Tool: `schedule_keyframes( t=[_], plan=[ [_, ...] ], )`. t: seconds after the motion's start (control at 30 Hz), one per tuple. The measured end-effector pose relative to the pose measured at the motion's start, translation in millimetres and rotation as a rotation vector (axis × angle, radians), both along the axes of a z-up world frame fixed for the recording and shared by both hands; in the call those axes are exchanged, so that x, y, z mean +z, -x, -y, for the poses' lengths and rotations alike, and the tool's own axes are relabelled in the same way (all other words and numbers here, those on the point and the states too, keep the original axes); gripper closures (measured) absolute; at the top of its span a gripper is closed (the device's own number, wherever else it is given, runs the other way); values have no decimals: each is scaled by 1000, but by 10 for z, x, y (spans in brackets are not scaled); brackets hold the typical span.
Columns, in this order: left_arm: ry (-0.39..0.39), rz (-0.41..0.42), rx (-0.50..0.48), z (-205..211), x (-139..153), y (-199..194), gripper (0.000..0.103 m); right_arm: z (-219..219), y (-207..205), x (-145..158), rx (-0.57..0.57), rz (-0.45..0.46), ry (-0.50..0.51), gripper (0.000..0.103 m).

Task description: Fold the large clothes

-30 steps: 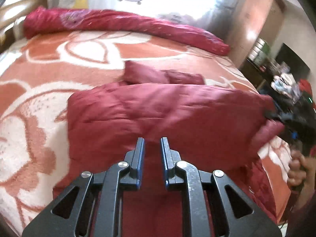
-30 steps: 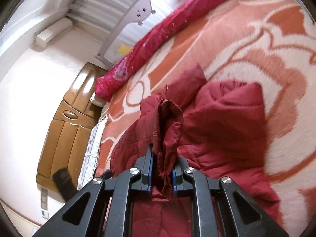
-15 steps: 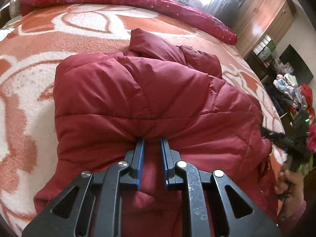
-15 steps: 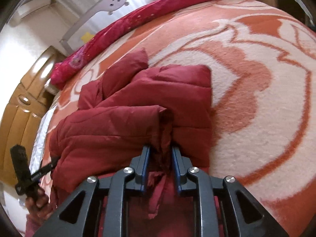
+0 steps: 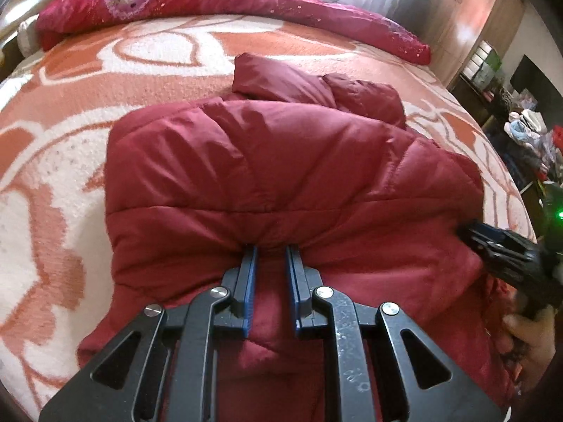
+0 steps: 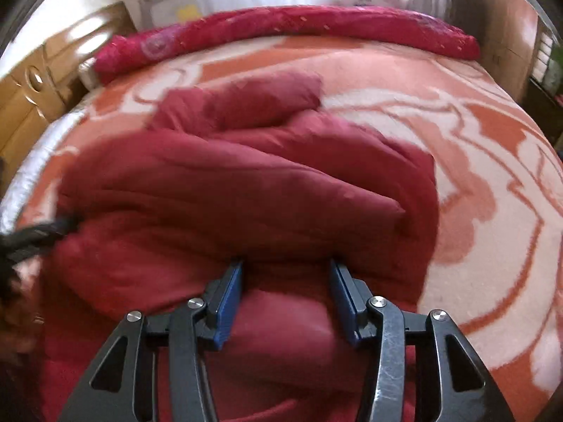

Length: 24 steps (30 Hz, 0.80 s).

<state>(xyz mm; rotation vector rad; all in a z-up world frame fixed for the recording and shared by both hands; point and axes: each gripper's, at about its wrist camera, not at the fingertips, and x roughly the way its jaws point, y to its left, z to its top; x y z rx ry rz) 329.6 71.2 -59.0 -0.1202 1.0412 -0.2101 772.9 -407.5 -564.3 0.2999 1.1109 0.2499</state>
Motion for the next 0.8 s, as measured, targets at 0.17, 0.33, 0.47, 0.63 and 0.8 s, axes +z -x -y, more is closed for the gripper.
schedule_keyframes(
  t=[0.17,0.33,0.47,0.63,0.8],
  plan=[
    [-2,70,58,-214,188,133,72,229,9,-97,-49,-27,-46,54],
    [-39,-12,65,-301,-156,6,70,281,34,-169,-86,-59,-116,46],
    [-87,-6,66,-223,-177,-19,70,282,142,66,-123,-31,-87,47],
    [-82,-6,67,-229,-185,-35,70,244,344,571,-144,146,-61,48],
    [-98,-6,72,-217,-201,-44,70,-142,182,658,8,159,-111,48]
  ],
)
